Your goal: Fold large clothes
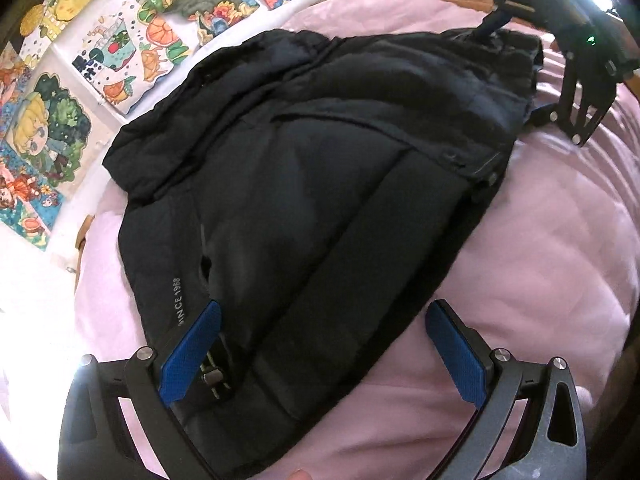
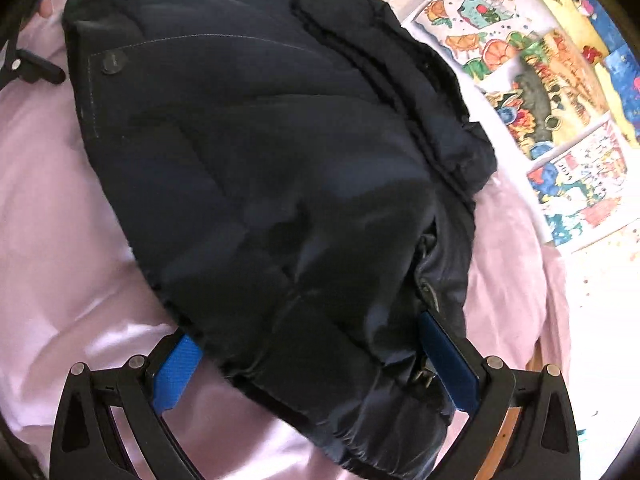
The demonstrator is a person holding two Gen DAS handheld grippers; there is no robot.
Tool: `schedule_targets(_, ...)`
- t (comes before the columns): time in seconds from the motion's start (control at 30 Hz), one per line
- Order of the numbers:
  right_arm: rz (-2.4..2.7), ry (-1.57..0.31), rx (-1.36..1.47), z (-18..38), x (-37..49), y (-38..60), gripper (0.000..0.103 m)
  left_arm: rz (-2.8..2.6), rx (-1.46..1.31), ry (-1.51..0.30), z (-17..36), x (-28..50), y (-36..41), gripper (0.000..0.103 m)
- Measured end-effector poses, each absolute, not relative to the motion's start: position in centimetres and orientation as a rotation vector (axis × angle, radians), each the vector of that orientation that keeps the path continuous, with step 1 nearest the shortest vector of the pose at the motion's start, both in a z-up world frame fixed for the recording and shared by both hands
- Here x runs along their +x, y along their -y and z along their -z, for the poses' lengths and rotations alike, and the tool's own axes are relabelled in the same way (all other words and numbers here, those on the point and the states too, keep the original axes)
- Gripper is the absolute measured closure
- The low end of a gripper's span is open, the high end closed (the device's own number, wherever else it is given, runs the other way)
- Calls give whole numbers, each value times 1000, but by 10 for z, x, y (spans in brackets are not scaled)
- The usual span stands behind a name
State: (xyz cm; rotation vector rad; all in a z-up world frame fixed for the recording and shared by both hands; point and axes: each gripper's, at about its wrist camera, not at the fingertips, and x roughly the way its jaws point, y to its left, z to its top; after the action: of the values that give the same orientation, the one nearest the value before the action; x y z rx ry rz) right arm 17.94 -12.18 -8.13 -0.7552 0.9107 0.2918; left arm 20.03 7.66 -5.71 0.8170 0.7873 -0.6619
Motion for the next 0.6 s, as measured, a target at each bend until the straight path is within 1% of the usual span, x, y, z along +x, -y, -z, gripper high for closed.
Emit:
schedule_targets(0.1, -271, -885, -760, 82, 176, 122, 1, 644, 864, -776, 64, 201, -77, 2)
schedule_targets(0.13, -266, -868, -760, 81, 174, 122, 8, 640, 904, -762, 68, 197, -76, 2)
schedule_targets(0.17, -265, -857, -762, 80, 172, 122, 17, 637, 935, -744, 71, 194, -75, 2)
schedule_targets(0.2, -269, -853, -766, 80, 172, 121, 22, 637, 963, -723, 73, 191, -75, 2)
schedule_targets(0.27, -270, -828, -765, 76, 175, 120, 43, 634, 1015, -678, 78, 186, -75, 2)
schedule_targets(0.3, -275, -826, -759, 73, 176, 120, 47, 632, 1026, -672, 79, 186, -76, 2)
schedule_targets(0.37, -290, -818, -726, 64, 178, 122, 61, 635, 1025, -679, 80, 190, -78, 2)
schedule_targets(0.47, -296, -795, -691, 51, 179, 123, 68, 612, 1020, -689, 78, 197, -80, 2)
schedule_targets(0.53, -297, -781, -666, 43, 181, 125, 71, 582, 1014, -691, 74, 201, -83, 2)
schedule_targets(0.6, -295, -773, -636, 35, 183, 128, 74, 550, 1026, -682, 70, 202, -86, 5)
